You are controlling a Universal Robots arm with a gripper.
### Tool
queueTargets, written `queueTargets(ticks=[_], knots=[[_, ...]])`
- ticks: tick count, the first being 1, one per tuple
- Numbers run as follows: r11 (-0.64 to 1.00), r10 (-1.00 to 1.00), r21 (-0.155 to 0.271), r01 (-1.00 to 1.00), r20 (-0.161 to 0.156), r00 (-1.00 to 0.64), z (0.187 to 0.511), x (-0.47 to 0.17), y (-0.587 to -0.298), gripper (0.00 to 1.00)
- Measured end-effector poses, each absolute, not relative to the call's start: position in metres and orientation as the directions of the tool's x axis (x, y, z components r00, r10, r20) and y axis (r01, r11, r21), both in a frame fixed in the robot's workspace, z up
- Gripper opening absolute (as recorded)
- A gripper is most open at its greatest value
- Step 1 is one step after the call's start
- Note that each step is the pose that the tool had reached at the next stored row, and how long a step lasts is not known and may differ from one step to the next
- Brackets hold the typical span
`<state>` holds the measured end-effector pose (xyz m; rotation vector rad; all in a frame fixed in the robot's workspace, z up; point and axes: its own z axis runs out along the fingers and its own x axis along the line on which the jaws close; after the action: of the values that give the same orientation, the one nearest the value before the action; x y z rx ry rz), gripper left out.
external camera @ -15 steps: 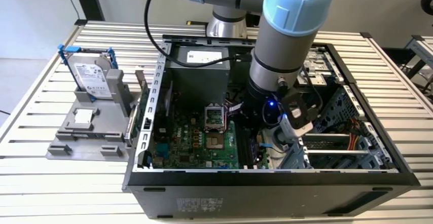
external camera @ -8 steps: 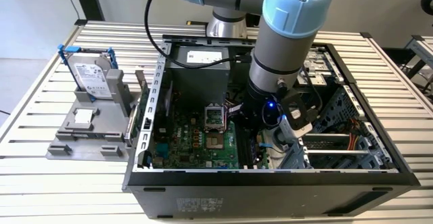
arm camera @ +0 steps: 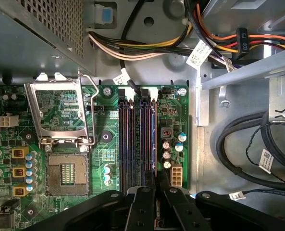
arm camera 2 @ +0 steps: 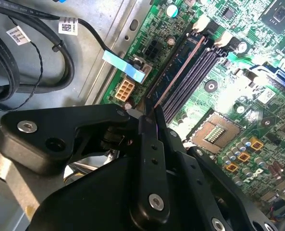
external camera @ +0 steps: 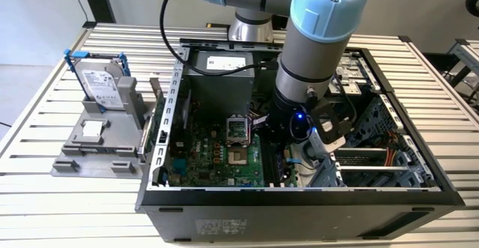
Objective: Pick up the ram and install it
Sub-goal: 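Insert the ram into the slot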
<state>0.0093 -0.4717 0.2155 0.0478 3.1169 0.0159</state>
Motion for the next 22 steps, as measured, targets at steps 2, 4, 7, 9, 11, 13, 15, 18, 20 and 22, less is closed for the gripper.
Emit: queueTargets(ticks=[2, 4, 7, 9, 11, 13, 15, 18, 20, 22], knots=[[0.999, 0.031, 0.011, 0.031, -0.024, -0.999, 0.215, 0.009, -0.472, 0.00], [0.999, 0.031, 0.011, 0.031, -0.024, -0.999, 0.215, 0.009, -0.472, 1.00], [0.999, 0.031, 0.011, 0.031, -0.024, -0.999, 0.215, 0.009, -0.472, 1.00], [0.999, 0.031, 0.011, 0.031, -0.024, -0.999, 0.215, 0.009, -0.472, 1.00], [0.999, 0.031, 0.011, 0.031, -0.024, -0.999, 0.216, 0.009, -0.472, 1.00], [0.999, 0.032, 0.011, 0.032, -0.024, -0.999, 0.223, 0.009, -0.472, 1.00], [0.999, 0.033, 0.011, 0.032, -0.024, -0.999, 0.232, 0.009, -0.472, 1.00], [0.999, 0.033, 0.010, 0.032, -0.024, -0.999, 0.245, 0.009, -0.472, 1.00], [0.999, 0.033, 0.011, 0.032, -0.024, -0.999, 0.254, 0.009, -0.472, 1.00], [0.999, 0.033, 0.011, 0.032, -0.024, -0.999, 0.264, 0.009, -0.472, 1.00]])
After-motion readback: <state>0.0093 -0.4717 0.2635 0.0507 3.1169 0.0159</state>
